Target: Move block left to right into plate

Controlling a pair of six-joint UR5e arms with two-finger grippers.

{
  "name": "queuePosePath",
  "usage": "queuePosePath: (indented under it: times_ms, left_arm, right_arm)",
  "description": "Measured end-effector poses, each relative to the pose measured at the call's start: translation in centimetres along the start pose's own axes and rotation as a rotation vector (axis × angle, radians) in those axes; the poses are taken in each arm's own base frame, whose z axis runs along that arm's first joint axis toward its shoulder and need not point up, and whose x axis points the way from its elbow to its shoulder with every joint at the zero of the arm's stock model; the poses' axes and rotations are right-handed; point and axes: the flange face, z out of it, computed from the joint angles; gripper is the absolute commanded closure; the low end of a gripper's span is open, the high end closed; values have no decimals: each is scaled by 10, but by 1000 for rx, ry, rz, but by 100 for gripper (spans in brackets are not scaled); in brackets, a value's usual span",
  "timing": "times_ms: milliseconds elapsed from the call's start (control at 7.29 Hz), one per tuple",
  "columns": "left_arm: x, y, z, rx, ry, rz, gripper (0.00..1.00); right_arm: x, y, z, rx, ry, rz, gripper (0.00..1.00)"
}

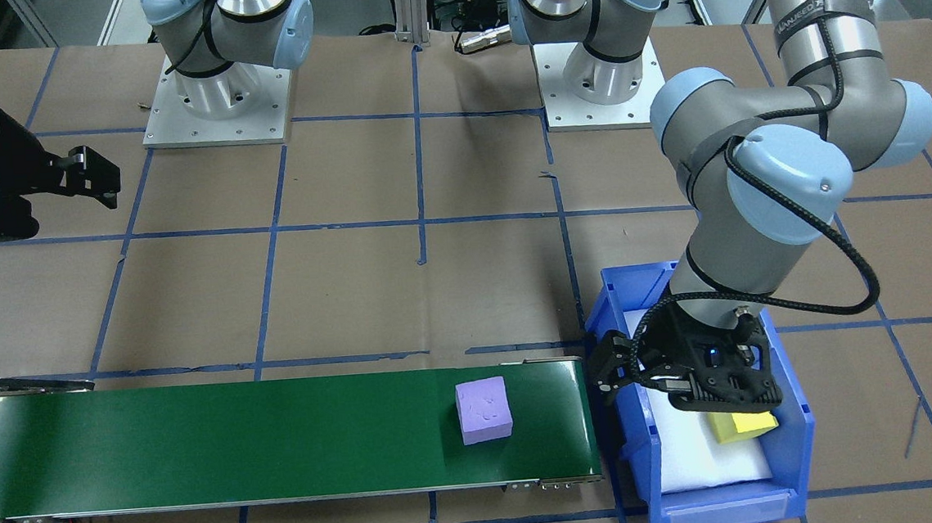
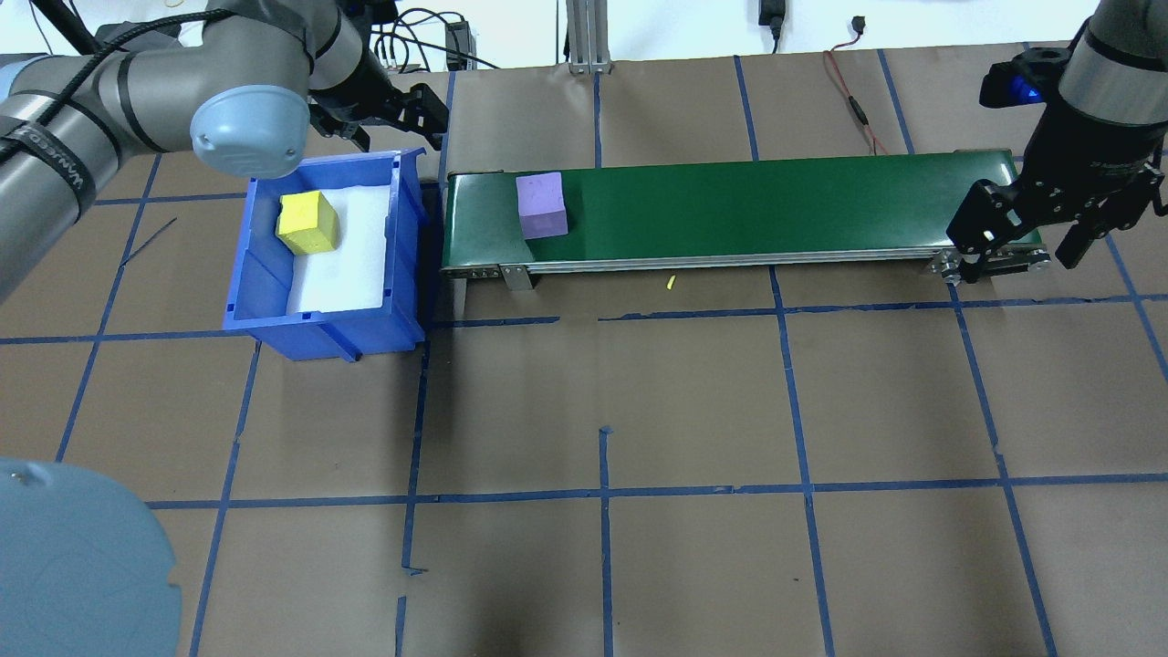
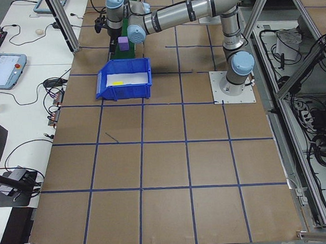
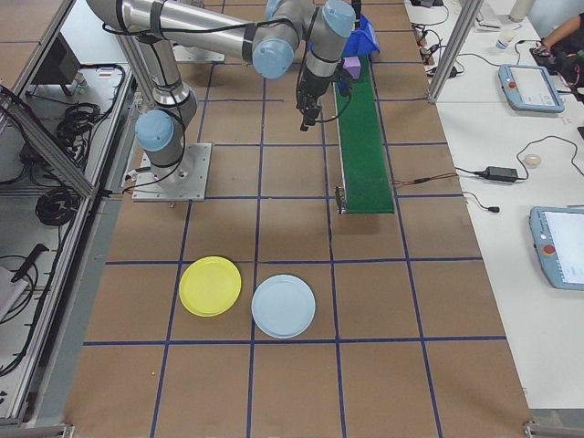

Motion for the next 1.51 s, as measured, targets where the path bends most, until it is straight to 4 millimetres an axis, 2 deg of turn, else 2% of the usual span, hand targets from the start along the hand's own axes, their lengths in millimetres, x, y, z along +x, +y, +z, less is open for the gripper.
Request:
queuePosePath:
  times_ms: [549, 961, 1098, 1235, 1510]
  left_arm:
    - [-45, -10, 1, 124, -91, -51, 2]
    - [-54, -6, 15, 155, -98, -63, 0]
    - [-56, -7, 13, 180, -102, -79, 0]
    - [-60, -8, 12, 197, -104, -150, 0]
    - [-69, -9, 22, 204, -122, -423, 0]
  right_arm:
    - [0, 0, 0, 0, 1, 1, 0]
    - [0, 0, 0, 0, 1, 0, 0]
    - [0, 0, 0, 0, 1, 0, 0]
    - [0, 0, 0, 0, 1, -1, 0]
    - [0, 0, 0, 0, 1, -5, 0]
